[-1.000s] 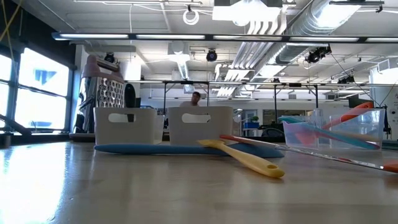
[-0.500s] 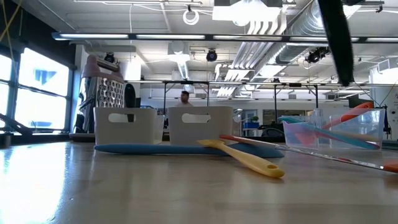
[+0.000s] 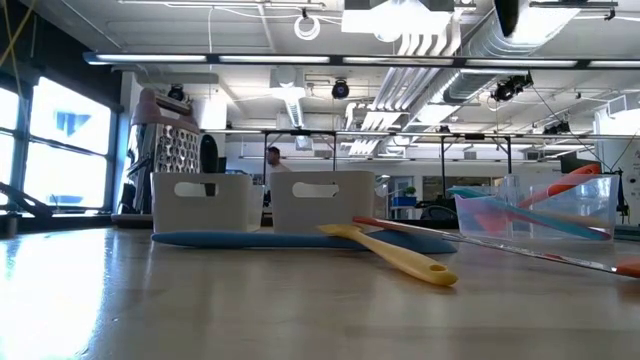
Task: Pick & Place Kitchen Items
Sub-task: Put the yellow table knife into the right white bin
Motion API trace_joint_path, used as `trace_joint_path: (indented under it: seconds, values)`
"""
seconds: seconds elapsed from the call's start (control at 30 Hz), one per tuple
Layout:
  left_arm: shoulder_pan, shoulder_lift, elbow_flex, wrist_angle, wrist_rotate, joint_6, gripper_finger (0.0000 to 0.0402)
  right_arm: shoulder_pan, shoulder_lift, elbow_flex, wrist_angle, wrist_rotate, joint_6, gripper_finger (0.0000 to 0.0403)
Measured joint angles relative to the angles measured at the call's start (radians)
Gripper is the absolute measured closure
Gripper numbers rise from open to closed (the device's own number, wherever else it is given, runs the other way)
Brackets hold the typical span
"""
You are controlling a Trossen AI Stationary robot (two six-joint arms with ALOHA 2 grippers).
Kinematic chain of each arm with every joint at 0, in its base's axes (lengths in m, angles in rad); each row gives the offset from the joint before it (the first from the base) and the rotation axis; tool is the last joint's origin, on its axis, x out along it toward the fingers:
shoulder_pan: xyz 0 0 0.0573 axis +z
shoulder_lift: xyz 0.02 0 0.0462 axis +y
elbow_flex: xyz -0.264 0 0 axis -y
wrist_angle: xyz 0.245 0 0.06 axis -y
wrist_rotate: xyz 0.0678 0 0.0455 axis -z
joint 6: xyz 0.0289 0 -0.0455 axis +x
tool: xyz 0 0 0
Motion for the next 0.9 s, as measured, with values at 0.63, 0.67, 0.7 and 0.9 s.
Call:
trace_joint_path:
  seconds: [0.63, 0.67, 0.7, 0.9]
  values:
    - [-0.055, 0.031, -0.038, -0.230, 0.010, -0.186, 0.0193, -0.349, -0.113, -0.001, 0.142, -0.516, -0.058, 0.0395]
    - [-0.058, 0.034, -0.050, -0.238, 0.012, -0.192, 0.0193, -0.369, -0.113, -0.001, 0.164, -0.546, -0.058, 0.0395]
    - [-0.064, 0.034, -0.061, -0.245, 0.011, -0.202, 0.0193, -0.388, -0.113, -0.001, 0.186, -0.577, -0.059, 0.0395]
    - [-0.065, 0.033, -0.146, -0.257, 0.006, -0.265, 0.0193, -0.500, -0.098, 0.000, 0.318, -0.724, -0.087, 0.0395]
